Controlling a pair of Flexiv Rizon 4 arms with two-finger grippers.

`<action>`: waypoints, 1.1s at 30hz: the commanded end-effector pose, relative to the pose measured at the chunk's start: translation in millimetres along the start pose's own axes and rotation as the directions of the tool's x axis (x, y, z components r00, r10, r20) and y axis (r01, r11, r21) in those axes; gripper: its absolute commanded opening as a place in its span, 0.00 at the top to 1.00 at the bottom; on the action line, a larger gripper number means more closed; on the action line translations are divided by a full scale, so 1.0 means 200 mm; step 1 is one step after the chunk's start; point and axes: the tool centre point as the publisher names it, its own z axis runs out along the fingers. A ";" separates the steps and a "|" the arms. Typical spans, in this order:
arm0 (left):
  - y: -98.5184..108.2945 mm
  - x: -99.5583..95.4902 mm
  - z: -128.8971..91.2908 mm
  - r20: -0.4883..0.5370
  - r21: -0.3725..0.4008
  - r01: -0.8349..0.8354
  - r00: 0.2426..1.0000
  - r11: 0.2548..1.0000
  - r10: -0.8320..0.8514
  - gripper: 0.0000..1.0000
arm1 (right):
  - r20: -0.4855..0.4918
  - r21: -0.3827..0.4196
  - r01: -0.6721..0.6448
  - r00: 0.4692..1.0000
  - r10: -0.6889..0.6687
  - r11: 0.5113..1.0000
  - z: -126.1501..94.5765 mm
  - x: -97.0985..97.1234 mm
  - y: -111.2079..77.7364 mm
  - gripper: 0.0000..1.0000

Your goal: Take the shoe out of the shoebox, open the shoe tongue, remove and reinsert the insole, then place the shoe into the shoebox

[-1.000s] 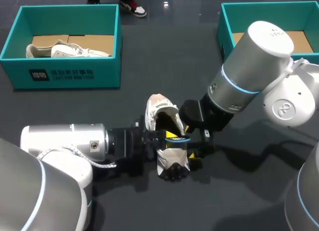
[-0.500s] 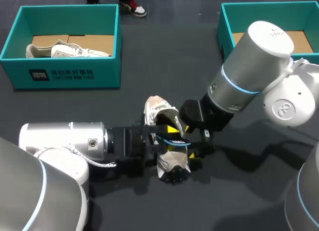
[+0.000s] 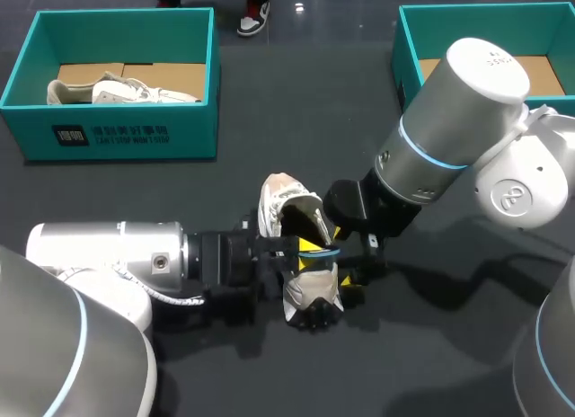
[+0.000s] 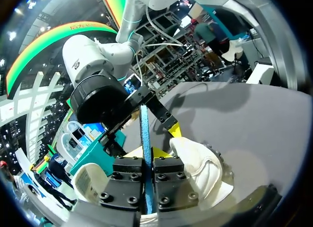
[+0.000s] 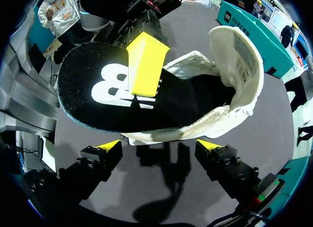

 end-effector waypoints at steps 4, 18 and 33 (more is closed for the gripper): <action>0.11 0.01 0.03 0.005 -0.006 -0.030 1.000 1.000 0.030 1.00 | 0.002 0.000 0.001 1.000 -0.001 1.000 0.01 0.00 0.00 0.00; 0.11 0.00 0.01 -0.016 0.005 -0.014 1.000 1.000 0.014 0.78 | 0.002 0.000 0.001 1.000 -0.001 1.000 0.01 0.00 0.00 0.00; -0.01 0.01 0.03 -0.040 0.036 0.010 0.999 0.999 -0.008 1.00 | 0.002 0.000 0.001 1.000 -0.001 1.000 0.01 0.00 0.00 0.00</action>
